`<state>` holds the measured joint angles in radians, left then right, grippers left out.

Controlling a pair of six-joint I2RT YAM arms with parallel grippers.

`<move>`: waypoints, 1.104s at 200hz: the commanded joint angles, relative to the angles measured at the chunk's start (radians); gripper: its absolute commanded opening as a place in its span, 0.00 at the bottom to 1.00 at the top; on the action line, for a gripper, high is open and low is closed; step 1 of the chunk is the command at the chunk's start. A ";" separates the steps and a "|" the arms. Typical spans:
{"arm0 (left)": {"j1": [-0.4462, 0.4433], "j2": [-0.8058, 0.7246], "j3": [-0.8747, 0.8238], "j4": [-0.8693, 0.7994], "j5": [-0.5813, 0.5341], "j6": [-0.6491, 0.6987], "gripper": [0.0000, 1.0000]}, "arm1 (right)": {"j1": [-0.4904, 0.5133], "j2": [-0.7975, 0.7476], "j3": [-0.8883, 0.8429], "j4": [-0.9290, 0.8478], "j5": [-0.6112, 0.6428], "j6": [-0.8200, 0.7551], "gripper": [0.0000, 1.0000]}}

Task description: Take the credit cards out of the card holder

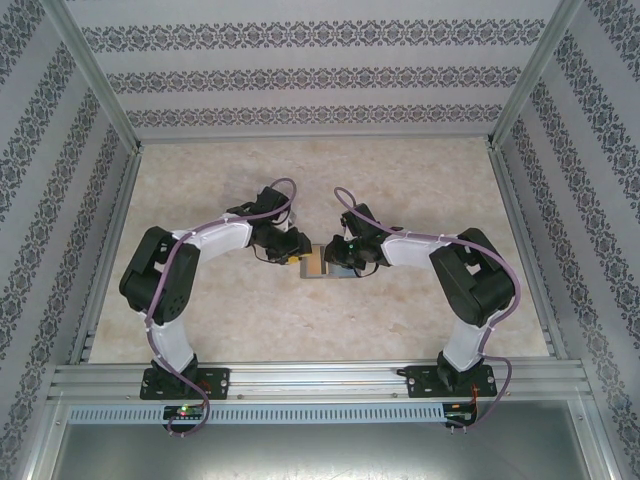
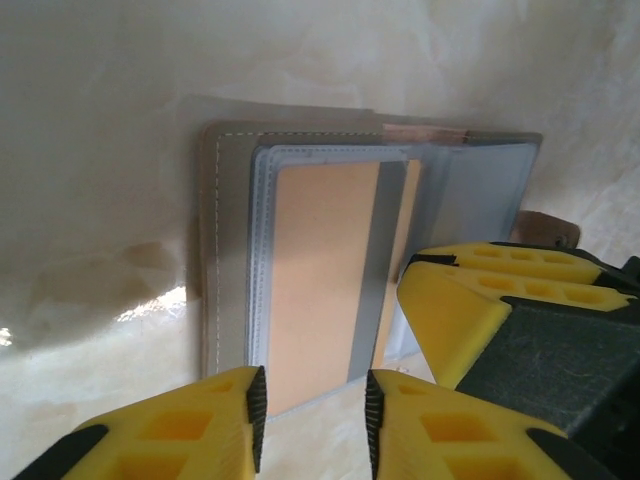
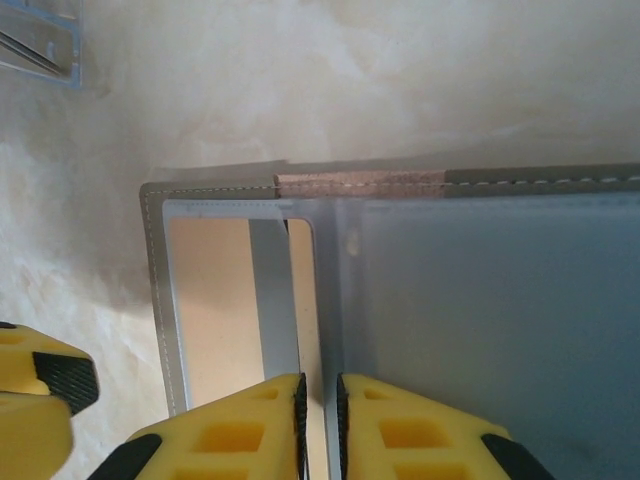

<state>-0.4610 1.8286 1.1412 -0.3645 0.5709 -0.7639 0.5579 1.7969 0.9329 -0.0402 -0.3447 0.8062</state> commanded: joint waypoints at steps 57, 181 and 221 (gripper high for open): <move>-0.018 0.074 0.019 0.031 -0.001 -0.012 0.22 | -0.010 0.021 -0.007 0.026 -0.028 0.005 0.18; -0.019 0.111 0.010 0.000 -0.024 0.006 0.13 | -0.012 0.023 -0.008 0.038 -0.050 -0.008 0.16; -0.019 0.111 0.014 -0.013 -0.034 0.012 0.13 | -0.012 0.039 -0.008 0.016 -0.025 -0.032 0.17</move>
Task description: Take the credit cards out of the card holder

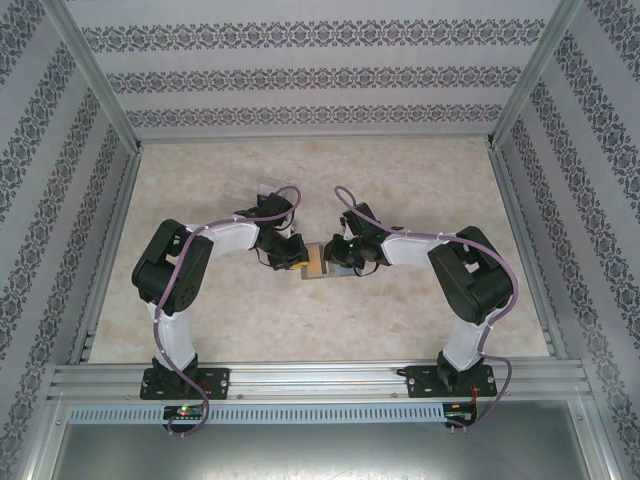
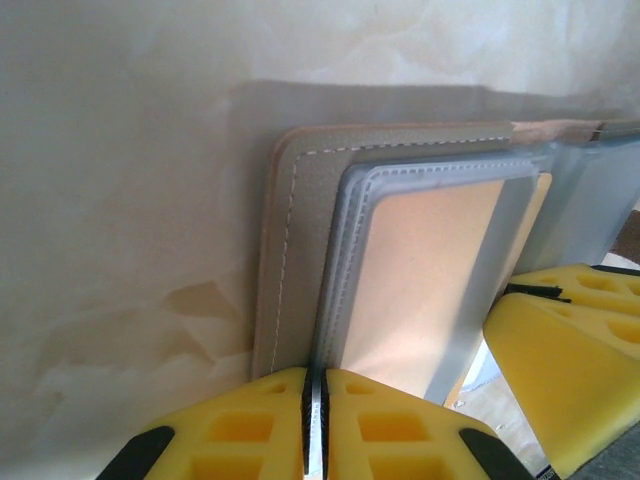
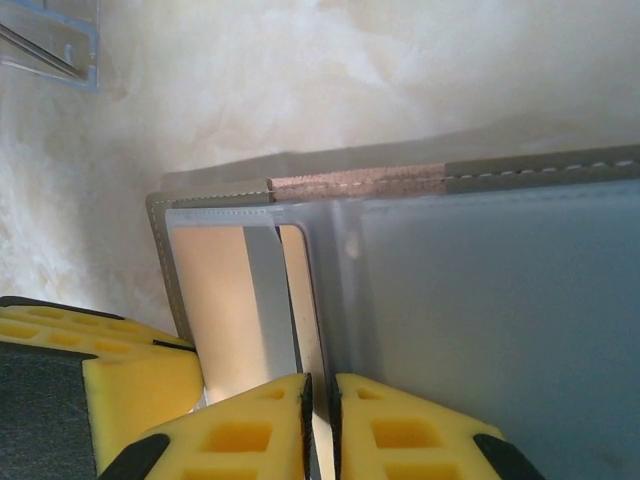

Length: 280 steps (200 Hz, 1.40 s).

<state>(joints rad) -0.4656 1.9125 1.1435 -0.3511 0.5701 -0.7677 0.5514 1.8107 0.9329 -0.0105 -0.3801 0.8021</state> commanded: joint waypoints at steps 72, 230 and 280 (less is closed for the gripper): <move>-0.015 0.033 0.013 -0.037 -0.040 0.026 0.13 | -0.005 0.019 -0.014 0.023 -0.037 -0.032 0.13; -0.014 -0.026 0.049 -0.077 -0.033 0.078 0.16 | -0.053 -0.059 -0.066 0.010 -0.015 -0.071 0.02; -0.013 -0.096 0.063 -0.085 -0.055 0.081 0.17 | -0.054 -0.045 -0.059 0.000 -0.014 -0.053 0.21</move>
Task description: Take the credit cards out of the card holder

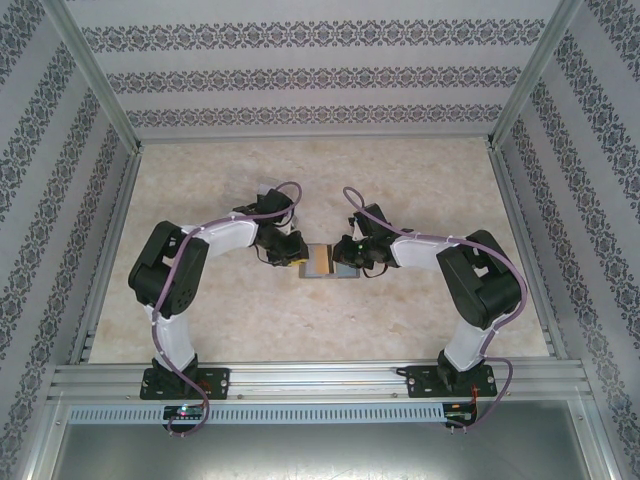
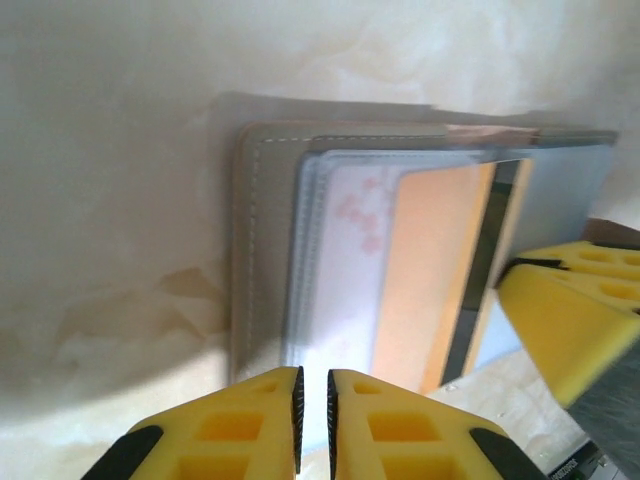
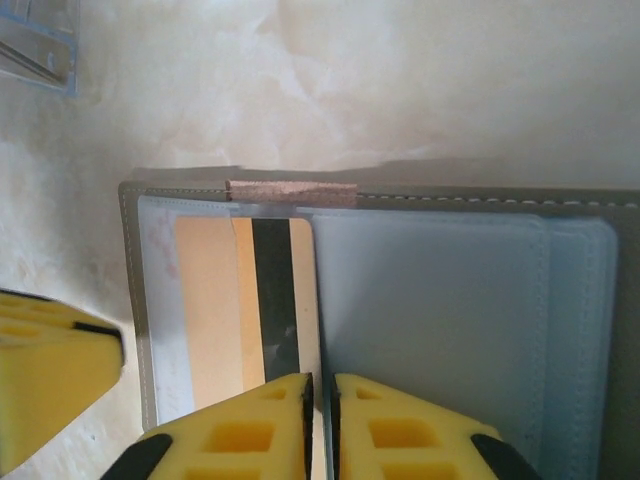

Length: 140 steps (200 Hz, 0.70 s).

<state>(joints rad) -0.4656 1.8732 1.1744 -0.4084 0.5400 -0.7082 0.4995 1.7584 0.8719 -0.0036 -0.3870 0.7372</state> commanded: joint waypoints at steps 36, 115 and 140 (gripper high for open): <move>-0.015 -0.018 0.023 0.053 0.057 -0.012 0.15 | -0.004 0.035 0.011 0.005 -0.033 0.026 0.24; -0.019 0.090 0.054 0.063 0.101 -0.032 0.14 | -0.005 0.053 0.021 0.022 -0.064 0.027 0.22; -0.019 0.101 0.050 0.033 0.072 -0.025 0.14 | -0.007 0.055 0.019 0.031 -0.074 0.027 0.21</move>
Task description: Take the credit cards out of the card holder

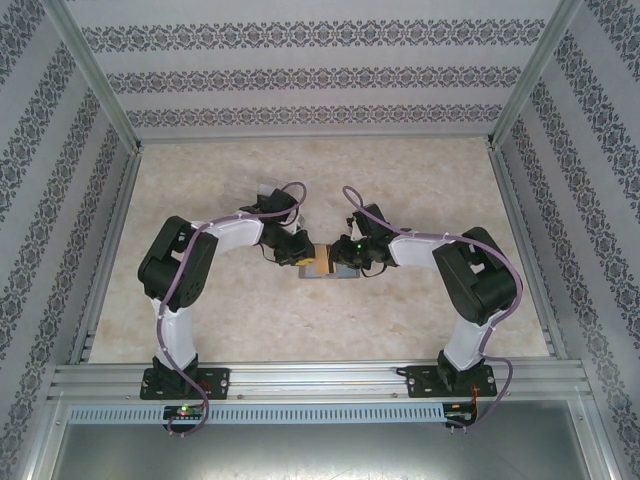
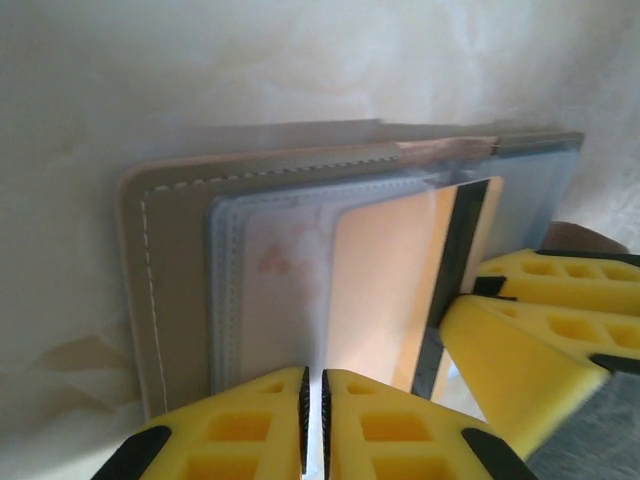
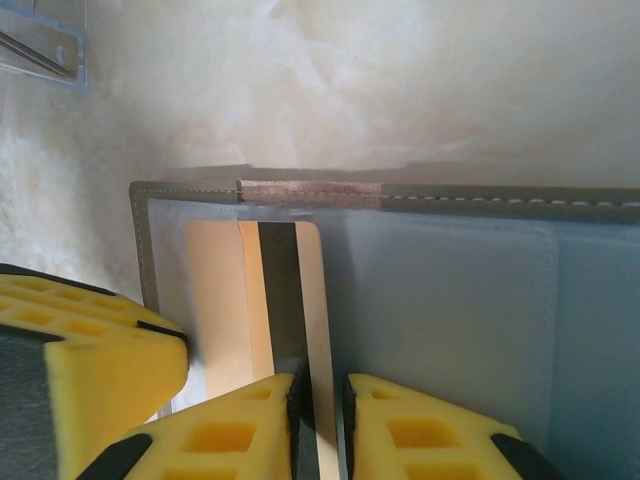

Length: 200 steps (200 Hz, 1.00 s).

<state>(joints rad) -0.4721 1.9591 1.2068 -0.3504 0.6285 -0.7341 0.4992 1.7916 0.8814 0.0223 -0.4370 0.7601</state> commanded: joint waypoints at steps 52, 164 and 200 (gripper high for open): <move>-0.013 0.020 0.004 -0.064 -0.067 0.019 0.13 | -0.011 -0.009 -0.007 0.013 0.003 0.007 0.10; -0.002 -0.039 0.061 -0.023 0.000 0.066 0.36 | -0.057 -0.294 -0.162 0.003 0.049 -0.072 0.00; 0.047 -0.102 0.130 -0.001 0.087 0.057 0.48 | -0.107 -0.393 -0.167 0.061 -0.039 -0.050 0.00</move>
<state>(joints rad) -0.4652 1.9457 1.2785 -0.3710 0.6476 -0.6880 0.4301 1.4635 0.7181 0.0307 -0.4061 0.7181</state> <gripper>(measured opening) 0.449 0.058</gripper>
